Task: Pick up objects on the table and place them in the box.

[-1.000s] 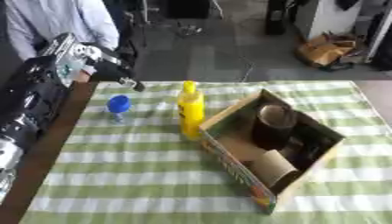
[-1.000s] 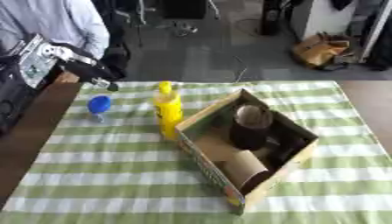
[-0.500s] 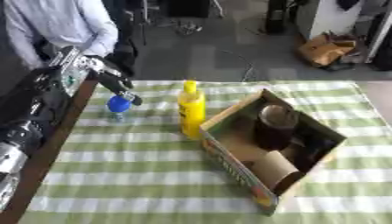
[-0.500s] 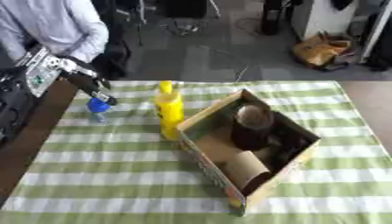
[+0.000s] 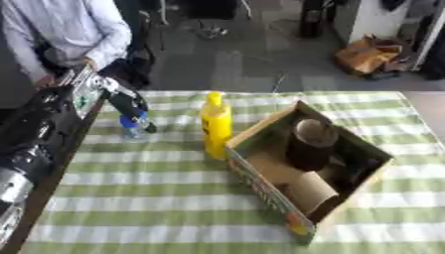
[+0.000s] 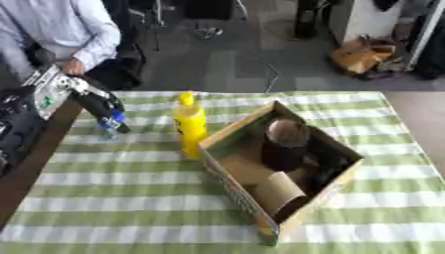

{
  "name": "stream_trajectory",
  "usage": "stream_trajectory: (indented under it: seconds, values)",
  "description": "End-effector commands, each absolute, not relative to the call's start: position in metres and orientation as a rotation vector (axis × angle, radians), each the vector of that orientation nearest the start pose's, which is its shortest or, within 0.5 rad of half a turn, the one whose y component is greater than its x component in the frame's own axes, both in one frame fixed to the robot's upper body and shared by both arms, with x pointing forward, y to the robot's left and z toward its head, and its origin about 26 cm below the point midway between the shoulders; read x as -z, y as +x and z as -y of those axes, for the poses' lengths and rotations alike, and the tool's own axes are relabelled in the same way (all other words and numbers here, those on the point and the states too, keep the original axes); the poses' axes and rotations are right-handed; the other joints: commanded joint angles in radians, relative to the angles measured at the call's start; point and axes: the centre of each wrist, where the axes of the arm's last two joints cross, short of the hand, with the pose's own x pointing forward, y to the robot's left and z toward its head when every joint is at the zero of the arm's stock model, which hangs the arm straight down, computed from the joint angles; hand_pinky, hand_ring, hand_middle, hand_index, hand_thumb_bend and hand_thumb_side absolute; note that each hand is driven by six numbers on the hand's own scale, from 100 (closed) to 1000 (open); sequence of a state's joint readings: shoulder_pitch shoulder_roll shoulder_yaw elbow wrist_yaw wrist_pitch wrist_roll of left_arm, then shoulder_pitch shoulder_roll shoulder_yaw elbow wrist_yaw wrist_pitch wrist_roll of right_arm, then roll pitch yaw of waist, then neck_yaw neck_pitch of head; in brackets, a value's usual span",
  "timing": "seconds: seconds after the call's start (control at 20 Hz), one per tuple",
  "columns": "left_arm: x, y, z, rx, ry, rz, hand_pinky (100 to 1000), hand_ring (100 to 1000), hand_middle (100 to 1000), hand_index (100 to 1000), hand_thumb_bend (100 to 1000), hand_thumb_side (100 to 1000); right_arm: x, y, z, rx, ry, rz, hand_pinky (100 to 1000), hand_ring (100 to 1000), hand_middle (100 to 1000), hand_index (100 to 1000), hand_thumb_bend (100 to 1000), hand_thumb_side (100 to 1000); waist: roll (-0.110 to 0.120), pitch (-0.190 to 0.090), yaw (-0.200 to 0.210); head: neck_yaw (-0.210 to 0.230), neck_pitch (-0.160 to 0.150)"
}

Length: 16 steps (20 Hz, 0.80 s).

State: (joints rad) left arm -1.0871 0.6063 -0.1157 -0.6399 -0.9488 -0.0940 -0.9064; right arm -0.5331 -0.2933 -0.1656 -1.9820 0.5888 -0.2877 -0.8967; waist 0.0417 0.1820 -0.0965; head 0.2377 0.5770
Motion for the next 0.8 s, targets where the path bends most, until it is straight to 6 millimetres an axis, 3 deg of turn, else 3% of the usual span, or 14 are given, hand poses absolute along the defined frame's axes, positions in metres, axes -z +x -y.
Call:
stream_trajectory:
  seconds: [0.05,0.3,0.8]
  values:
    - [-0.254,0.486,-0.373,1.471,0.701,0.765,1000,1000,1000,1000,573,626,-0.282,0.310,0.270,-0.628,1.057,-2.797,824,823,667,586,100,1000,-0.003,-0.012,-0.001,0.004,-0.012]
    - [-0.262,0.485,-0.370,1.508,0.793,0.840,1000,1000,1000,1000,565,625,-0.281,0.310,0.269,-0.631,1.052,-2.801,824,823,664,581,100,1000,-0.004,-0.011,0.000,0.005,-0.012]
    - [-0.252,0.484,-0.380,1.471,0.836,0.841,1000,1000,1000,1000,524,655,-0.283,0.310,0.269,-0.636,1.049,-2.801,824,823,663,579,100,1000,-0.005,0.000,-0.007,0.011,-0.022]
